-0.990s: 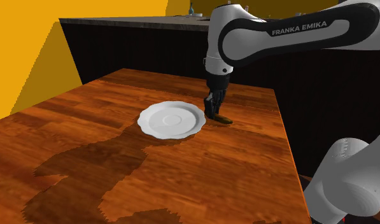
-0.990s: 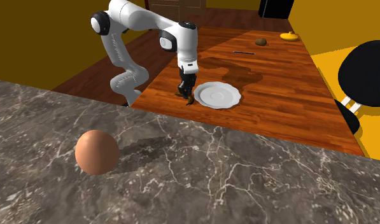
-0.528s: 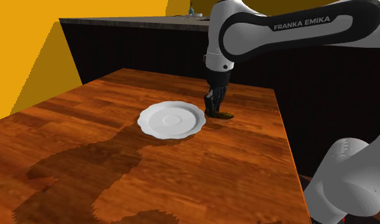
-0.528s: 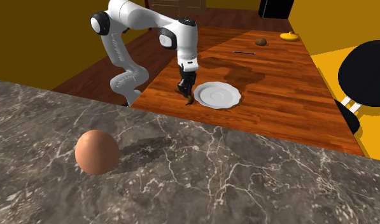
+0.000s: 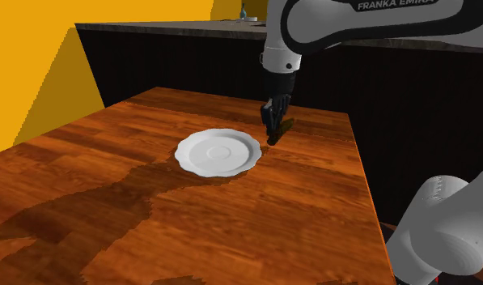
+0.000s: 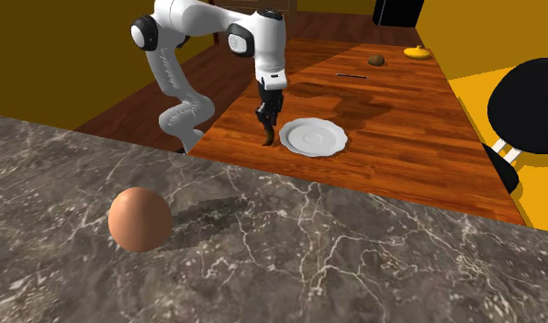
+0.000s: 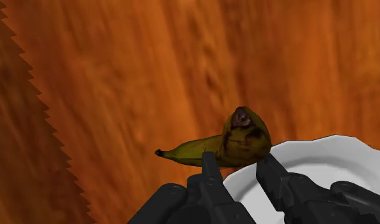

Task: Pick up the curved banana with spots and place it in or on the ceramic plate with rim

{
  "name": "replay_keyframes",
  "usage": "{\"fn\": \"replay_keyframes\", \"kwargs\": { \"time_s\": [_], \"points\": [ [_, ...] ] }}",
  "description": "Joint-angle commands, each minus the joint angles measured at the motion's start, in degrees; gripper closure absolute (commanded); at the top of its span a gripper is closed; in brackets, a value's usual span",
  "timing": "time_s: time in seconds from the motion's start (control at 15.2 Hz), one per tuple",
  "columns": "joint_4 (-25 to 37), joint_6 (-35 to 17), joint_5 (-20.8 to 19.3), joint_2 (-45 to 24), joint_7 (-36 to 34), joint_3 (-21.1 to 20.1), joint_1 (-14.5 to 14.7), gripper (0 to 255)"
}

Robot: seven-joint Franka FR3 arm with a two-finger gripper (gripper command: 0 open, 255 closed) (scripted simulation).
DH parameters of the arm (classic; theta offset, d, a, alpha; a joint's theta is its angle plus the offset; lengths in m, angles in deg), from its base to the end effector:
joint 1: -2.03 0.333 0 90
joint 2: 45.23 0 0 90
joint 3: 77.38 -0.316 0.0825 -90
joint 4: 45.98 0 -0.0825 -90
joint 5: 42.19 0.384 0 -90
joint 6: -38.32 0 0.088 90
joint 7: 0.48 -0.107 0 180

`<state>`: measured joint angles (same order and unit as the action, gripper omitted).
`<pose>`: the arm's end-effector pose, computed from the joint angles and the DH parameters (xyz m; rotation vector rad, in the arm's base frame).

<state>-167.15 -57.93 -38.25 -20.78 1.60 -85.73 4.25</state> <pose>0.4136 0.0936 0.5818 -3.1186 -0.3123 0.0196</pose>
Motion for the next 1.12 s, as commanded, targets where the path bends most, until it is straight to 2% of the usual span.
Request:
{"fn": "replay_keyframes", "kwargs": {
  "time_s": [0.0, 0.33, 0.73, 1.06],
  "points": [
    [1.6, 1.6, 0.0, -0.1, -0.1, 0.0, 0.0, 255],
    [6.0, 5.2, -0.2, -0.8, -0.2, 0.1, -0.1, 255],
    [17.6, 5.6, -0.6, -11.9, -7.0, -4.7, 1.4, 255],
    [30.0, 7.4, -2.8, -22.6, -12.8, -8.2, 3.3, 255]
  ]
}}
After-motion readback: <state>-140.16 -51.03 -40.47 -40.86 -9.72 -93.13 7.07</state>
